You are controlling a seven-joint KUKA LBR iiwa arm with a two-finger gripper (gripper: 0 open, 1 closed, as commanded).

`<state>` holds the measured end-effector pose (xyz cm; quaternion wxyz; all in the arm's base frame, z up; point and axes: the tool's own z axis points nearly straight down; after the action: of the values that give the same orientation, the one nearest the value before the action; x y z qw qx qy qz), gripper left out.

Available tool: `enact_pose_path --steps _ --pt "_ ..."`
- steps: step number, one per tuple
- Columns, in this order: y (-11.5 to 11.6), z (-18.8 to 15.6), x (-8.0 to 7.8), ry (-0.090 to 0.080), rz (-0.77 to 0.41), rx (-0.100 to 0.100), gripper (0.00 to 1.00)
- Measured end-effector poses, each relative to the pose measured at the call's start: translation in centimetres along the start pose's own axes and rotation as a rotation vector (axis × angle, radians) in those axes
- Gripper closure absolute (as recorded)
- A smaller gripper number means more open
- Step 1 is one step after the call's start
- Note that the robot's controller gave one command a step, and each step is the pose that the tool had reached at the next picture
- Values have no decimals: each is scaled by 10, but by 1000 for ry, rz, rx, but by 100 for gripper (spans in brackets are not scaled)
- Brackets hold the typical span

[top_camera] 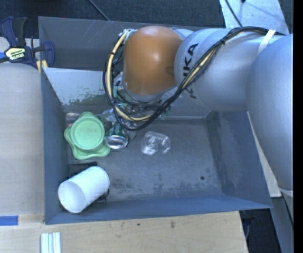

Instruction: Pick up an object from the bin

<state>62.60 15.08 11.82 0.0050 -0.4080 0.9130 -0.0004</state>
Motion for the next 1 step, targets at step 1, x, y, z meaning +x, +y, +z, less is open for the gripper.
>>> enact_pose_path --steps 1 --pt "0 0 0 0 0 0 100"
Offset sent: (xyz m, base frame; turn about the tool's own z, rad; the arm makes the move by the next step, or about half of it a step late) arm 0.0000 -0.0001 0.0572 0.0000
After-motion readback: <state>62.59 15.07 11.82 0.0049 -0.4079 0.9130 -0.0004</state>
